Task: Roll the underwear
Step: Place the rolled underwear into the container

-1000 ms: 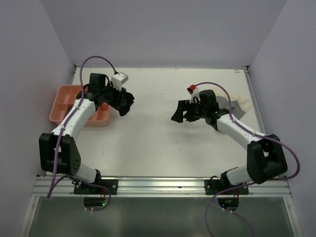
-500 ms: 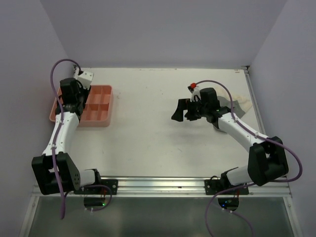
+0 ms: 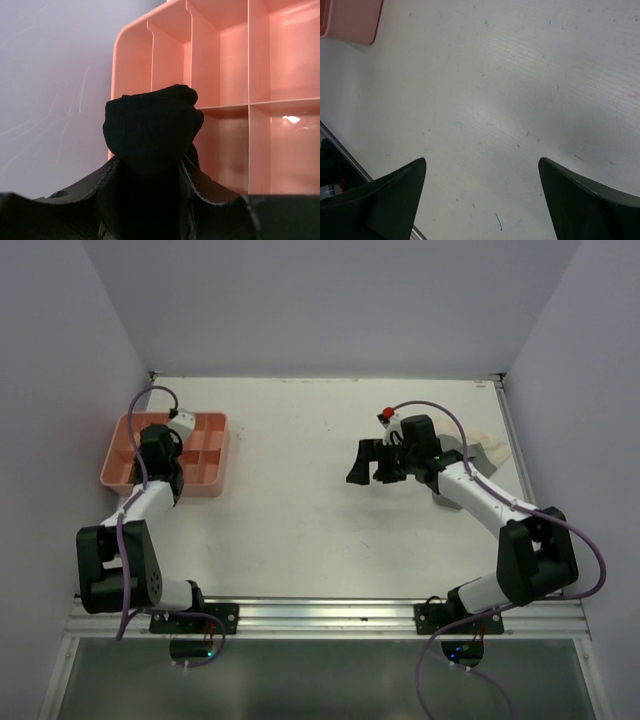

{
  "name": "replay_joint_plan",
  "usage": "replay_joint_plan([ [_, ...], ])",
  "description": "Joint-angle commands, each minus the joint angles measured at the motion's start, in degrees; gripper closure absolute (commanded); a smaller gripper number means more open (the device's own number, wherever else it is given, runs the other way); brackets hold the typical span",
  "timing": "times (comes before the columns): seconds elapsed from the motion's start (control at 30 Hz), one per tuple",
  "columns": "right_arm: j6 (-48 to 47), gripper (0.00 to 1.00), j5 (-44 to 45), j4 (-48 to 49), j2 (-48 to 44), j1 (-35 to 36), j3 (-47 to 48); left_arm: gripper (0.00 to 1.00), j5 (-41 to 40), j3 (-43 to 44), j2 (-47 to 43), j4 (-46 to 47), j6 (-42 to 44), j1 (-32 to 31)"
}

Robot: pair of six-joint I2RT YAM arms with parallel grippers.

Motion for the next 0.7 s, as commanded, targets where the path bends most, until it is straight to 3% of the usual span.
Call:
replay_joint_plan([
  [0.0,-0.1,0.01,0.5,-1.5,1.0,-0.3,2.4,1.0,-2.6,-2.6,0.5,12.7,2.4,0.1],
  [0.17,0.1,0.01,0.6,-1.9,1.6,-0.3,2.7,1.0,-0.5,-4.0,1.9,13.3,3.2,0.1],
  [0.67,-1.2,0.01,0.4,-3.3,2.4,-0.3,3.6,1.0,12.1,-0.1,7.2,-0.4,-5.1,0.1],
])
